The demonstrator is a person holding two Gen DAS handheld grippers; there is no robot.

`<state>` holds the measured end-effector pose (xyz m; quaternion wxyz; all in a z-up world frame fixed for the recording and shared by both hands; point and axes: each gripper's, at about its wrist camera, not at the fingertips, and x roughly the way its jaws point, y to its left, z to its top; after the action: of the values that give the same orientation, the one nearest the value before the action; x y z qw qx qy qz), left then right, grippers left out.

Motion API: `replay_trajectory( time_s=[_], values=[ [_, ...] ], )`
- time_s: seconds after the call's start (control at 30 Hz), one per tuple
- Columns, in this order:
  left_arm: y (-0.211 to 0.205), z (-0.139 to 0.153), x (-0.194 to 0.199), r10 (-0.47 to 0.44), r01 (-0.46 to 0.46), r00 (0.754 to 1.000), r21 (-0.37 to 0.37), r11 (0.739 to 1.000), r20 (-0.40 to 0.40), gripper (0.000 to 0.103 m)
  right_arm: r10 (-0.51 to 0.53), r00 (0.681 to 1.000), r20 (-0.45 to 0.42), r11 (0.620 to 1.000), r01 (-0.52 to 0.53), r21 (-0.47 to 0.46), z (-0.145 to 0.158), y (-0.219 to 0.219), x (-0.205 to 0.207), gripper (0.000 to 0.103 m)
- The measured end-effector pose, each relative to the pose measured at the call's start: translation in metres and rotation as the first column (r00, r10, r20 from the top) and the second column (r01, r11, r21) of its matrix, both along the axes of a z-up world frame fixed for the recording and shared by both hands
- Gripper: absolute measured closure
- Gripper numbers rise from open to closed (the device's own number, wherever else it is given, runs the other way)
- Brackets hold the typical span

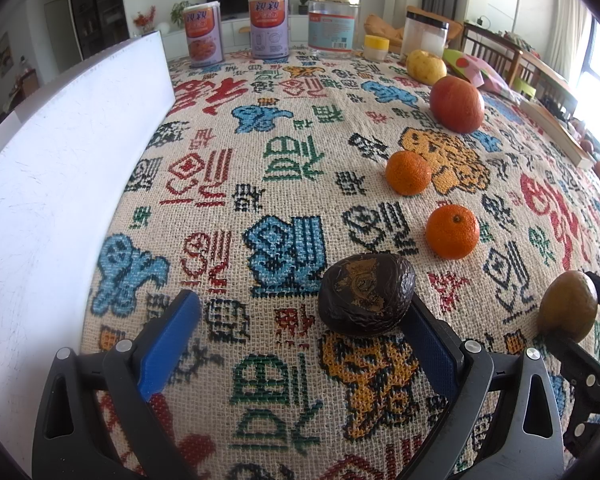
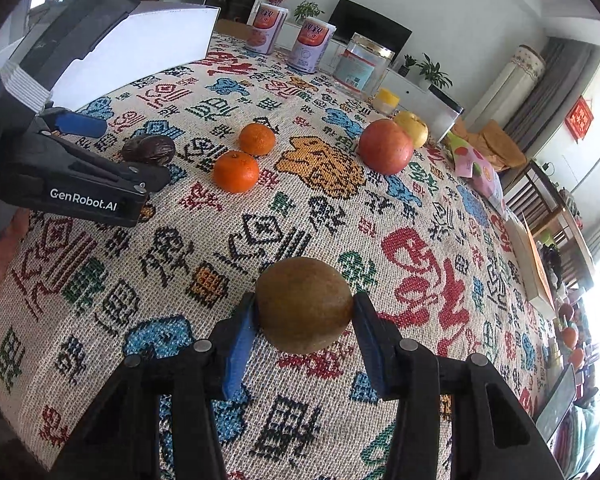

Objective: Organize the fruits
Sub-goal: 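Lift the brown fruit with the right tool while the left tool lifts the dark fruit, then carry both fruits over the white box and open both tools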

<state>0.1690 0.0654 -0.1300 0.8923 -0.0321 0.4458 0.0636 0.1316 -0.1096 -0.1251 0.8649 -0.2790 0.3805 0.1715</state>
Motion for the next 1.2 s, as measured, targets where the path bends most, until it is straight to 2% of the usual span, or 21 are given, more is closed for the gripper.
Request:
replay_trajectory(
  time_s=[0.13,0.23,0.3,0.37,0.43,0.53,0.63,0.67,0.7,0.83,0.87,0.9,0.97,1.0,1.03,1.13,1.2],
  values=[
    [0.000,0.000,-0.001,-0.006,0.006,1.000,-0.012,1.000,0.003,0.004,0.003,0.996,-0.088,0.978,0.015,0.208,0.011,-0.015,0.002,0.053],
    [0.007,0.003,-0.007,-0.062,0.064,0.998,-0.089,0.994,0.026,0.004,0.011,0.987,-0.159,0.926,0.050,0.374,0.020,-0.037,0.001,0.053],
    [0.015,0.005,-0.015,-0.096,0.100,0.995,-0.138,0.985,0.032,0.004,-0.007,0.981,-0.196,0.895,0.093,0.435,0.025,-0.054,-0.002,0.053],
    [0.019,0.007,-0.024,-0.115,0.121,0.992,-0.155,0.981,0.043,0.005,-0.024,0.973,-0.229,0.884,0.128,0.450,0.028,-0.068,-0.007,0.052],
    [0.017,0.007,-0.028,-0.141,0.145,0.989,-0.140,0.979,0.041,0.005,-0.031,0.963,-0.266,0.881,0.152,0.448,0.028,-0.076,-0.011,0.041],
    [0.004,0.009,-0.023,-0.180,0.182,0.983,-0.082,0.980,0.037,0.005,-0.025,0.955,-0.296,0.873,0.165,0.460,0.025,-0.077,-0.011,0.038],
    [-0.011,0.010,-0.011,-0.201,0.201,0.979,0.005,0.980,0.035,0.006,-0.041,0.958,-0.285,0.885,0.167,0.435,0.021,-0.068,-0.002,0.037],
    [-0.016,0.010,-0.005,-0.206,0.205,0.978,0.033,0.978,0.031,0.010,-0.041,0.959,-0.282,0.886,0.165,0.434,0.019,-0.064,0.001,0.037],
    [-0.020,0.009,-0.001,-0.214,0.212,0.977,0.054,0.976,0.026,0.018,-0.043,0.957,-0.286,0.886,0.169,0.431,0.017,-0.061,0.006,0.036],
    [-0.032,0.007,0.005,-0.249,0.246,0.968,0.107,0.963,0.019,0.032,-0.074,0.946,-0.315,0.872,0.215,0.441,0.007,-0.054,0.027,0.036],
    [-0.035,0.008,0.005,-0.263,0.260,0.965,0.101,0.960,0.018,0.045,-0.073,0.939,-0.337,0.862,0.230,0.453,0.004,-0.053,0.033,0.036],
    [-0.035,0.009,0.003,-0.271,0.269,0.962,0.090,0.959,0.019,0.063,-0.077,0.930,-0.359,0.854,0.247,0.458,0.000,-0.052,0.038,0.036],
    [-0.035,0.011,-0.001,-0.262,0.259,0.965,0.094,0.961,0.018,0.065,-0.092,0.915,-0.393,0.837,0.285,0.467,-0.006,-0.051,0.045,0.038],
    [-0.034,0.013,-0.005,-0.258,0.255,0.966,0.086,0.963,0.024,0.065,-0.097,0.909,-0.405,0.824,0.302,0.480,-0.008,-0.053,0.046,0.050],
    [-0.032,0.017,-0.010,-0.254,0.251,0.967,0.060,0.966,0.034,0.065,-0.109,0.909,-0.403,0.816,0.314,0.486,-0.008,-0.055,0.045,0.055],
    [-0.023,0.042,-0.038,-0.229,0.235,0.969,-0.062,0.970,0.091,0.065,-0.121,0.910,-0.397,0.797,0.327,0.507,-0.002,-0.061,0.035,0.055],
    [-0.014,0.064,-0.060,-0.205,0.225,0.971,-0.177,0.958,0.124,0.065,-0.107,0.917,-0.385,0.793,0.313,0.523,0.008,-0.062,0.024,0.055]
  ],
)
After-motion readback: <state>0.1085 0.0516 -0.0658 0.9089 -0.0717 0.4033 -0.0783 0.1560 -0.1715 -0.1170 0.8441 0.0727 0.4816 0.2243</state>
